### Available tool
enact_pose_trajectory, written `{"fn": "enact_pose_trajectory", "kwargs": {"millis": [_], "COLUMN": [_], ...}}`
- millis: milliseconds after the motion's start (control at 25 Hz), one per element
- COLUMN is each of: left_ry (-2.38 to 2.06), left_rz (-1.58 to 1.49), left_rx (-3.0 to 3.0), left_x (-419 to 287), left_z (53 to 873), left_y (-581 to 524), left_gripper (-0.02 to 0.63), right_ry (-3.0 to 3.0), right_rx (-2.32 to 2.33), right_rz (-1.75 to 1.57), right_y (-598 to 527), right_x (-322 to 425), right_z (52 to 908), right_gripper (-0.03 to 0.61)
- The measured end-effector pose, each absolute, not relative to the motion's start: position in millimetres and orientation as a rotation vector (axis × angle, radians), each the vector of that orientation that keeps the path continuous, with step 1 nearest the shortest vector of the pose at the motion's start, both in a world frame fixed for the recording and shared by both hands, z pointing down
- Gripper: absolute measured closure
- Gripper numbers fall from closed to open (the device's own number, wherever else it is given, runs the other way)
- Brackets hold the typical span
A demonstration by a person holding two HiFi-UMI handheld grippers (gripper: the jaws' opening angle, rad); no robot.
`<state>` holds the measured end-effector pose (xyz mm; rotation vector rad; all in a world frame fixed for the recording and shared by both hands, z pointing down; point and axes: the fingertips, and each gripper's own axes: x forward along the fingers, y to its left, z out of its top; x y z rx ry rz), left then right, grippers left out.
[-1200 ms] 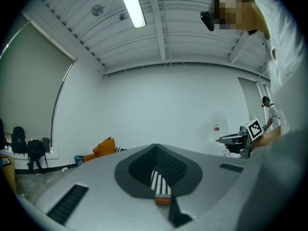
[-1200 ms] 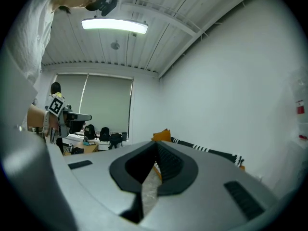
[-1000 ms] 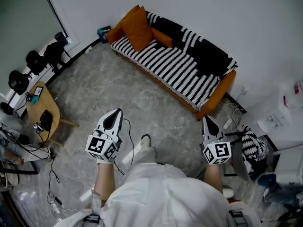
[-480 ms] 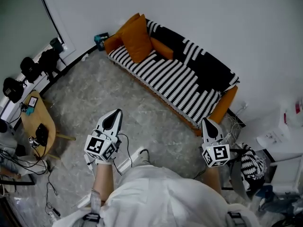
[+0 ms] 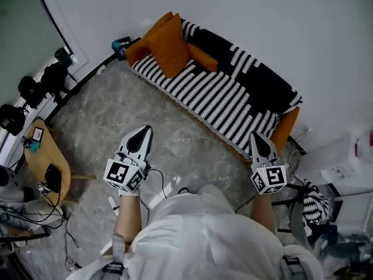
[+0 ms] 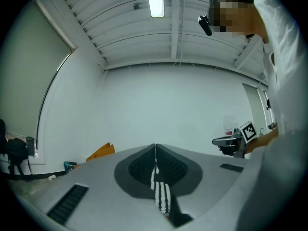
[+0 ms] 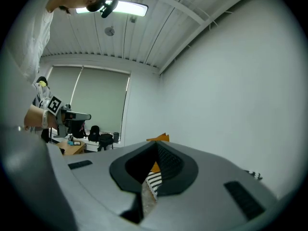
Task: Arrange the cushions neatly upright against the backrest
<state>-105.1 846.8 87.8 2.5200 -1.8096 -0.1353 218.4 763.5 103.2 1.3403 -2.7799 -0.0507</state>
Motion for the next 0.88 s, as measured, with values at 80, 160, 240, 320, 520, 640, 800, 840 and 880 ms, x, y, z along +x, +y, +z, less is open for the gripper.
{"fn": "enact_pose_trajectory", "kwargs": {"millis": [80, 160, 240, 320, 520, 640, 800, 840, 880], "left_ry": [-1.806, -1.801, -1.796, -1.797, -1.831, -1.824, -1.795, -1.8, -1.805], "left_rz": [-0.143, -0.14, -0.138, -0.134, -0.149, -0.144, -0.154, -0.146, -0.144], "left_rx": [2.52, 2.525, 2.523, 2.518, 2.496, 2.487, 2.5, 2.501, 2.497], "left_x": [-108, -110, -113, -114, -118, -118, -118, -118, -118], "left_z": [89, 91, 93, 96, 100, 101, 96, 94, 94], "left_y": [833, 819, 802, 781, 714, 658, 588, 571, 556], "left_gripper": [0.597, 0.597, 0.597, 0.597, 0.597, 0.597, 0.597, 0.597, 0.597], "right_ry": [-2.769, -2.759, -2.753, -2.75, -2.765, -2.779, -2.8, -2.806, -2.811], "right_rx": [1.34, 1.345, 1.348, 1.345, 1.323, 1.308, 1.246, 1.223, 1.202], "right_rz": [-0.045, -0.044, -0.049, -0.051, -0.034, -0.003, -0.027, -0.038, -0.048], "right_y": [750, 733, 713, 688, 612, 558, 490, 475, 462], "right_x": [218, 218, 216, 215, 208, 201, 185, 181, 178], "right_z": [105, 107, 108, 111, 125, 132, 124, 123, 122], "right_gripper": [0.571, 0.571, 0.571, 0.571, 0.571, 0.571, 0.571, 0.571, 0.571]}}
